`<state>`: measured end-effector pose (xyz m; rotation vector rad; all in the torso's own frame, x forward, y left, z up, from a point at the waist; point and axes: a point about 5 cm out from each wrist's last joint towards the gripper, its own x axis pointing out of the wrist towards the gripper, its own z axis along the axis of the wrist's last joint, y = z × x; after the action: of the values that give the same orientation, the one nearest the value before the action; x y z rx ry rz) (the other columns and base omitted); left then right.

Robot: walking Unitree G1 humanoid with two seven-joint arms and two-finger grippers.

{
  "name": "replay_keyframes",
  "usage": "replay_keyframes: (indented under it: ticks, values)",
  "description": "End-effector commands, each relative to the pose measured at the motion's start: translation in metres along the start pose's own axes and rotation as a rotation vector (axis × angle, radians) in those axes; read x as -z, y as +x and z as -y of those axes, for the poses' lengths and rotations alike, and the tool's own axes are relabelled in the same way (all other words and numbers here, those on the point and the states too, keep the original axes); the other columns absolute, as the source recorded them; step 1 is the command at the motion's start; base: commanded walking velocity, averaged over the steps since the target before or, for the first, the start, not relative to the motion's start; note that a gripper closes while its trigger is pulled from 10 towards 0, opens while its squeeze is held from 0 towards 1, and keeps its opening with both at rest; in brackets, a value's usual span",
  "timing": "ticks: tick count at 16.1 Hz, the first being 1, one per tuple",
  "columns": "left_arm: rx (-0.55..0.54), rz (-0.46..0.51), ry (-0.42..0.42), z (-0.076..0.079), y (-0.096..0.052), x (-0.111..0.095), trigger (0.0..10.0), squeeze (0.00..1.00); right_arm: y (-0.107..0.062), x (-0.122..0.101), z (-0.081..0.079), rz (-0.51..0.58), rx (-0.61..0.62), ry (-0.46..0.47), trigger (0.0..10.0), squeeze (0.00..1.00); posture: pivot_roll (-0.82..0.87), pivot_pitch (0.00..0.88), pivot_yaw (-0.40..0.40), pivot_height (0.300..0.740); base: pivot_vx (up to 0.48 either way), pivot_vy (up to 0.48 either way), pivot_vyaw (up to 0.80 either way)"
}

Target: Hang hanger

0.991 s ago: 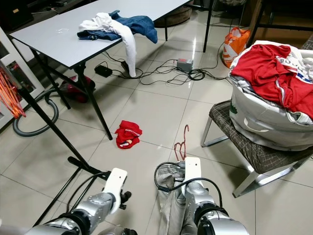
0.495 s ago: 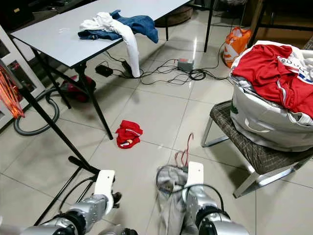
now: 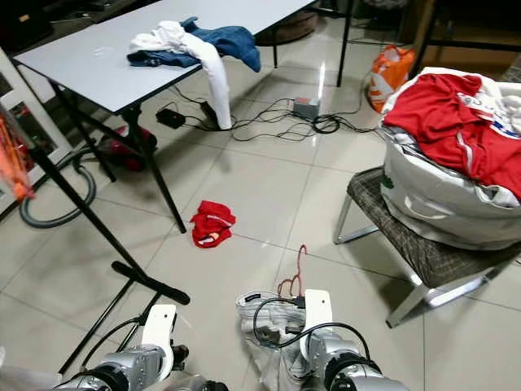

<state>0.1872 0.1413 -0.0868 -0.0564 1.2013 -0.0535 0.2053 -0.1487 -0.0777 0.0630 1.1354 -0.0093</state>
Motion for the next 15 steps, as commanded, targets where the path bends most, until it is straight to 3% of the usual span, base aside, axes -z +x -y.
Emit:
replay_keyframes:
  ticks: [1, 3, 6, 8, 10, 11, 13, 15]
  values:
    - [-0.010, -0.016, 0.017, -0.011, -0.001, 0.003, 10.0, 0.00, 0.000, 0.003, -0.001, -0.013, -0.005, -0.080, 0.0, 0.00, -0.15, 0.000, 0.115, 0.740, 0.000, 0.000, 0.00]
    - [-0.031, -0.032, 0.101, -0.028, -0.003, 0.008, 10.0, 0.00, 0.000, 0.008, -0.001, -0.015, -0.010, -0.177, 0.0, 0.00, -0.14, 0.000, 0.112, 0.740, 0.000, 0.000, 0.00]
    - [-0.024, -0.017, 0.186, -0.036, -0.004, 0.006, 10.0, 0.00, 0.000, 0.010, 0.000, -0.019, -0.006, -0.184, 0.0, 0.00, -0.14, 0.000, 0.109, 0.740, 0.000, 0.000, 0.00]
    - [-0.010, -0.013, 0.177, -0.042, -0.005, 0.004, 10.0, 0.00, 0.000, 0.009, 0.005, -0.010, 0.003, -0.190, 0.0, 0.00, -0.13, 0.000, 0.102, 0.740, 0.000, 0.000, 0.00]
    - [0.015, -0.010, 0.166, -0.013, -0.001, 0.004, 10.0, 0.00, 0.000, 0.008, 0.008, -0.004, 0.010, -0.194, 0.0, 0.00, -0.14, 0.000, 0.105, 0.740, 0.000, 0.000, 0.00]
    - [0.020, -0.005, 0.172, -0.010, -0.001, 0.003, 10.0, 0.00, 0.000, 0.006, 0.009, -0.002, 0.010, -0.200, 0.0, 0.00, -0.14, 0.000, 0.103, 0.740, 0.000, 0.000, 0.00]
    - [0.026, 0.023, 0.107, -0.007, -0.001, -0.002, 10.0, 0.00, 0.000, 0.005, 0.010, 0.004, 0.012, -0.221, 0.0, 0.00, -0.14, 0.000, 0.094, 0.740, 0.000, 0.000, 0.00]
    - [0.042, 0.051, -0.023, -0.003, -0.001, -0.008, 10.0, 0.00, 0.000, 0.004, 0.012, 0.010, 0.016, -0.238, 0.0, 0.00, -0.14, 0.000, 0.091, 0.740, 0.000, 0.000, 0.00]
